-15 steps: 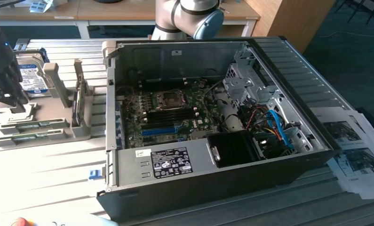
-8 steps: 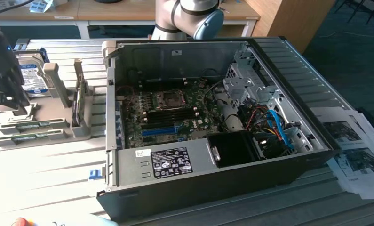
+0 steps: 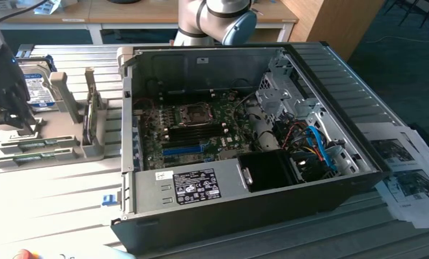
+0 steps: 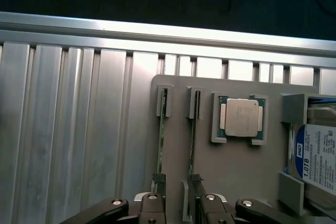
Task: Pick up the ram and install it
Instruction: 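Pick up the ram and move it above insertion slot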
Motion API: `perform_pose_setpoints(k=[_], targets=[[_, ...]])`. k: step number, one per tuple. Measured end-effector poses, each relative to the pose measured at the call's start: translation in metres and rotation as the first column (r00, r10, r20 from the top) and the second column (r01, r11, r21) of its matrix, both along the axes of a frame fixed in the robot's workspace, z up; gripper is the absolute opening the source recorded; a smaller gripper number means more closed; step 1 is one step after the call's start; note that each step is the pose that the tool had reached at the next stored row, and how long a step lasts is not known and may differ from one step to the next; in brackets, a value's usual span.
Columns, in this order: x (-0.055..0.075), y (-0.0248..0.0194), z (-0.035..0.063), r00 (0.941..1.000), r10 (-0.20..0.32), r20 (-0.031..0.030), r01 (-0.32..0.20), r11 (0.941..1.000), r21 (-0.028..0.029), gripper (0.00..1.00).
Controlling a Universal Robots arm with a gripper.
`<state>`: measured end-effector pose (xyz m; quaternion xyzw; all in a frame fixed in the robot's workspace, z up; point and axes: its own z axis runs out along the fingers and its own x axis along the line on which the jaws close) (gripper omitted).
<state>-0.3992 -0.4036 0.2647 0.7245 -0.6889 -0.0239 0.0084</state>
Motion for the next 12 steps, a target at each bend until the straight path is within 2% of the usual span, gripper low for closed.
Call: perform_pose_setpoints(k=[12], targets=[[0.000,0.0000,-0.0129,1.0000,0.000,0.0000,0.000,1.0000,0.0000,0.31]])
